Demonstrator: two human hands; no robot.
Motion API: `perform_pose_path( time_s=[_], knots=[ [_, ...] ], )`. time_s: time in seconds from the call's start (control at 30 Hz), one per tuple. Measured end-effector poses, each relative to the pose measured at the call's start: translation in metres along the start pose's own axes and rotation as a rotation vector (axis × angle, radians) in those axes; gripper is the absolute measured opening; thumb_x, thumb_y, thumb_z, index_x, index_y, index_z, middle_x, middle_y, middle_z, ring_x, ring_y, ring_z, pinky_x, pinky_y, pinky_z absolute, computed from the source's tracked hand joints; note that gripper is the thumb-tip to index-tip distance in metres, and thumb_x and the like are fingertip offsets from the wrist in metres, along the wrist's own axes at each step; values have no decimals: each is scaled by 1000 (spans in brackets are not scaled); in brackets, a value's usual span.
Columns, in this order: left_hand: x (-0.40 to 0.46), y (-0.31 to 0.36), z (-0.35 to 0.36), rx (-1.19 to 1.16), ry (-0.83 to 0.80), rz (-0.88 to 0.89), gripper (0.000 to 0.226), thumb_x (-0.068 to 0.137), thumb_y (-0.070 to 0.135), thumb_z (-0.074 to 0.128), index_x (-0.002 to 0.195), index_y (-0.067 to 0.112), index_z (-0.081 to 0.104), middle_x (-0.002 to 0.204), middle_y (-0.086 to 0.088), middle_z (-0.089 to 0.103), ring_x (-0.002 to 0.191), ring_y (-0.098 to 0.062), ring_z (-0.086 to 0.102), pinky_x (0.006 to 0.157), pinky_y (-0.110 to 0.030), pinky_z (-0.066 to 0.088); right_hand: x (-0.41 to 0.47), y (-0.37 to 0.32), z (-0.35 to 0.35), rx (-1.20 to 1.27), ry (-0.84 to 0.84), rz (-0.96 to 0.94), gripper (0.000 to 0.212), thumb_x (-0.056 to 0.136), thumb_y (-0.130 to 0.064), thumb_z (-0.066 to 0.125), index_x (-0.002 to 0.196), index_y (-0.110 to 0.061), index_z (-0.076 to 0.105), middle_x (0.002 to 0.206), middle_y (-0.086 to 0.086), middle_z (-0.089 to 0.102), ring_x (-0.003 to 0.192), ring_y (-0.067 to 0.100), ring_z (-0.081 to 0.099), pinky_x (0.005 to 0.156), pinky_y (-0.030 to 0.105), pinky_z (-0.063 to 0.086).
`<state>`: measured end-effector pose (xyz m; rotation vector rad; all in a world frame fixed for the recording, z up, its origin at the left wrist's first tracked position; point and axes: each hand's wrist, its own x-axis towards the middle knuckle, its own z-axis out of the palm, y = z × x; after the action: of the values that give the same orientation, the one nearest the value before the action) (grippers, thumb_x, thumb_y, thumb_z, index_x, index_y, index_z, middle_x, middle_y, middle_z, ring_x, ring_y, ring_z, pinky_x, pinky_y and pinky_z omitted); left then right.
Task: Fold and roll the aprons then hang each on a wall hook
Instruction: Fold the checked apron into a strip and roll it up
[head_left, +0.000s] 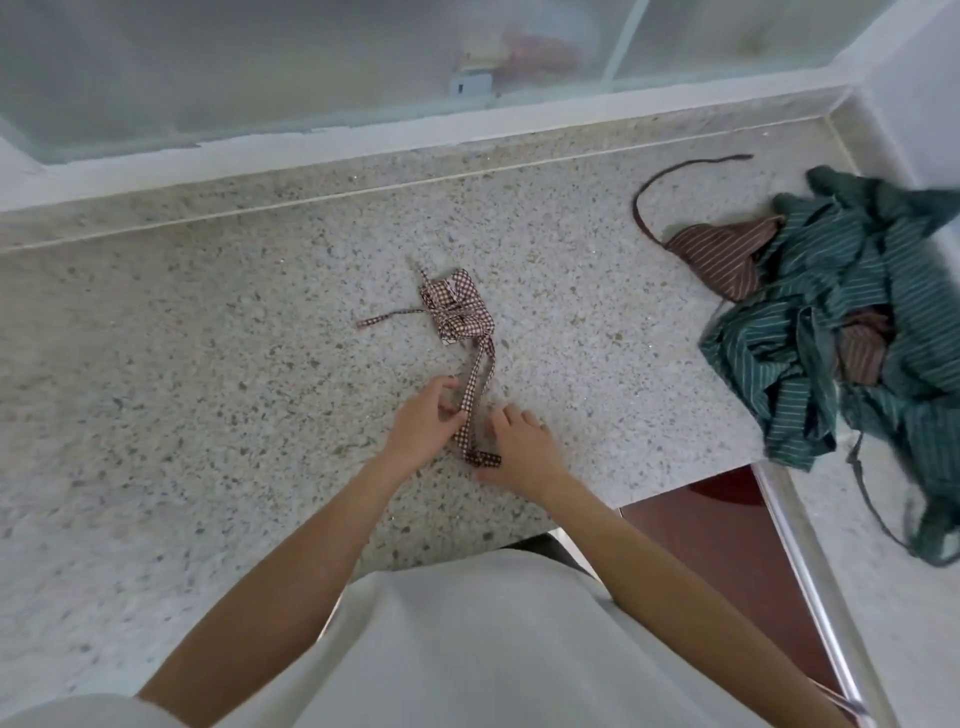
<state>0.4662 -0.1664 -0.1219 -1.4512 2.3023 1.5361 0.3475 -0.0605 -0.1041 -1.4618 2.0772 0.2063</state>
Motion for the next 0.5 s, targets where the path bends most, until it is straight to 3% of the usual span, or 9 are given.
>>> perform_pose_path(
  time_s=[0.07,0.2,0.27,0.37,0.5],
  knots=[
    [-5,-5,1,5,-13,46,38,85,20,66,120,19,50,94,1,63,86,-14,62,77,-30,49,-13,5,10,41,77,39,38,89,-31,55,122,-11,51,125,8,50,115,28,48,93,39,40],
    [-10,-9,-2,83,-15,109,37,82,16,68,116,15,52,93,-4,68,78,-13,60,72,-25,45,-42,18,11,559,306,232,13,88,-18,58,99,-12,59,93,8,65,86,26,61,72,32,42],
    [-10,-7,-1,184,-52,123,41,83,19,68,119,18,49,94,-2,69,73,-10,60,69,-25,47,-57,23,-1,827,401,334,5,89,-17,57,91,-16,54,74,3,67,73,24,64,69,33,45],
    [-13,5,0,327,-75,125,56,84,28,66,131,22,36,95,-2,68,70,-14,65,65,-35,55,-72,30,-24,1052,528,353,10,88,-14,59,84,-21,53,57,-2,64,59,25,64,63,37,49],
    [-18,42,5,462,99,446,67,81,34,68,137,17,35,126,-8,46,115,-24,46,92,-36,43,-96,46,-58,1268,526,244,22,85,-11,66,96,-25,54,64,5,55,48,16,53,54,27,44]
  ],
)
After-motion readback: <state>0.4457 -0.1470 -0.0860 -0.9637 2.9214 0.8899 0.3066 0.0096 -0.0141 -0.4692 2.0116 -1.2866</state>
